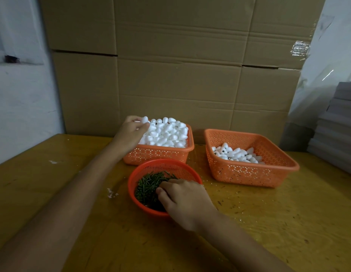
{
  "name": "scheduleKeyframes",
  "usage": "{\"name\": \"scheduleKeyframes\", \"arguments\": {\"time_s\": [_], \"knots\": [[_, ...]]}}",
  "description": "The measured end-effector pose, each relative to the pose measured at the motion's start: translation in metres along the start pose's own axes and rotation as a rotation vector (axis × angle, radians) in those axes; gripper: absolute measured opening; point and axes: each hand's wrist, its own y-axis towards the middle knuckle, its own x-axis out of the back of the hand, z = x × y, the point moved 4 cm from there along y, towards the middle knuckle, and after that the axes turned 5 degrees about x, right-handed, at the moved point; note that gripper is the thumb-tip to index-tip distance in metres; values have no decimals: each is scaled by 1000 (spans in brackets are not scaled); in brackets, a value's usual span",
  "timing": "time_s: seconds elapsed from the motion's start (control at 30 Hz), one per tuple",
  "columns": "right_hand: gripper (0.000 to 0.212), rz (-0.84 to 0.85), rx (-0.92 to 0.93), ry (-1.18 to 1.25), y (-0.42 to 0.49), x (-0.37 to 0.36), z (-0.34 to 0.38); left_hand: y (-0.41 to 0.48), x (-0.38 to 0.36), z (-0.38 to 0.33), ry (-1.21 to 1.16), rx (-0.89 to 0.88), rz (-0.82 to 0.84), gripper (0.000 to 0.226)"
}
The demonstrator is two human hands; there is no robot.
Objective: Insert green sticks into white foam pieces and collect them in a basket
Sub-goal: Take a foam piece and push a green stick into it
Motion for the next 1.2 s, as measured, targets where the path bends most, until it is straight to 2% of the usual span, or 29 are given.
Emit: {"name": "scheduleKeyframes", "arguments": {"time_s": [0.1, 0.2, 0.33, 0.43, 0.5, 0.57, 0.7, 0.83, 1.0, 1.2], "knots": [[41, -3, -4, 2, 0, 1, 1, -21, 12, -16, -250, -1, -36, 32], [39, -4, -11, 2, 0, 2, 1, -43, 25, -39, -369, -83, -83, 28], [36, 5, -12, 4, -1, 2, 2, -74, 38, -64, -680, -175, -155, 21], [37, 1, -8, 7, -1, 2, 2, -84, 41, -66, -858, -106, -320, 11], [37, 0, -5, 6, -1, 3, 2, -85, 38, -63, -973, -26, -348, 13], [38, 2, -2, 16, -2, 3, 2, -87, 32, -63, -970, -17, -290, 22], [39, 4, 0, 15, -1, 2, 2, -105, 10, -55, -679, -120, -140, 35], [37, -13, 4, 2, 0, 4, 2, -115, -8, -36, -578, -77, 8, 44], [42, -12, 1, 1, -1, 1, 1, -113, -13, -22, -702, 22, 28, 37], [43, -18, 8, -10, -1, 2, 2, -111, -12, -12, -1052, 186, 17, 48]]}}
